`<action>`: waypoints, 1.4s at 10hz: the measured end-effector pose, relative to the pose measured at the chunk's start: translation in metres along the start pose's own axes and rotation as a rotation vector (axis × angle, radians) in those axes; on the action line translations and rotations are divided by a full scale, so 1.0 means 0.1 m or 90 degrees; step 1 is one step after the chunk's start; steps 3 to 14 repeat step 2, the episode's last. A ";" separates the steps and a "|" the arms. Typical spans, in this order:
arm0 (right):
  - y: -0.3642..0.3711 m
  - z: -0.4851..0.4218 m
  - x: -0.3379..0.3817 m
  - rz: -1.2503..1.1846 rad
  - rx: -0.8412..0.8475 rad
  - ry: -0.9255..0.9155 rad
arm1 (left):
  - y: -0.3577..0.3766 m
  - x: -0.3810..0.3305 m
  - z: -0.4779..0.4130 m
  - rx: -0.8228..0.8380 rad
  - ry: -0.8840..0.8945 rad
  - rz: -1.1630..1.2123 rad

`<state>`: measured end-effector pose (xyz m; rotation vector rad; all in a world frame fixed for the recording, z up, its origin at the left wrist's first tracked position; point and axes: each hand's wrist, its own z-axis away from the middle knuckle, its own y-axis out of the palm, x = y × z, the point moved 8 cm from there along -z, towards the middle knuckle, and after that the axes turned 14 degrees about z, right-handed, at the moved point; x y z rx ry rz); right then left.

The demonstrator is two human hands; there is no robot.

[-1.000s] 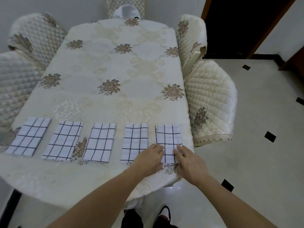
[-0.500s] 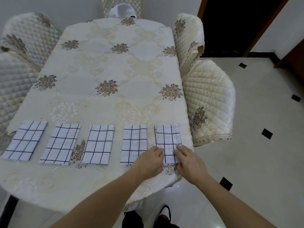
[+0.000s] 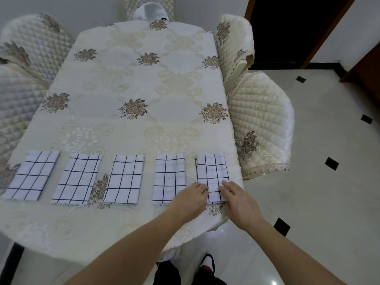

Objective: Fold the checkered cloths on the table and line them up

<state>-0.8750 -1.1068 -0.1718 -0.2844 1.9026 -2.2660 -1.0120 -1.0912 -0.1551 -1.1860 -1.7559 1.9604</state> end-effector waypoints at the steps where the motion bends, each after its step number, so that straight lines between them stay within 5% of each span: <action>1: -0.03 0.01 0.00 0.006 0.004 -0.007 | -0.08 0.04 0.03 -0.006 -0.017 0.001; 14: -0.14 0.03 0.01 -0.008 0.030 -0.003 | -0.25 0.07 0.02 -0.043 -0.027 -0.049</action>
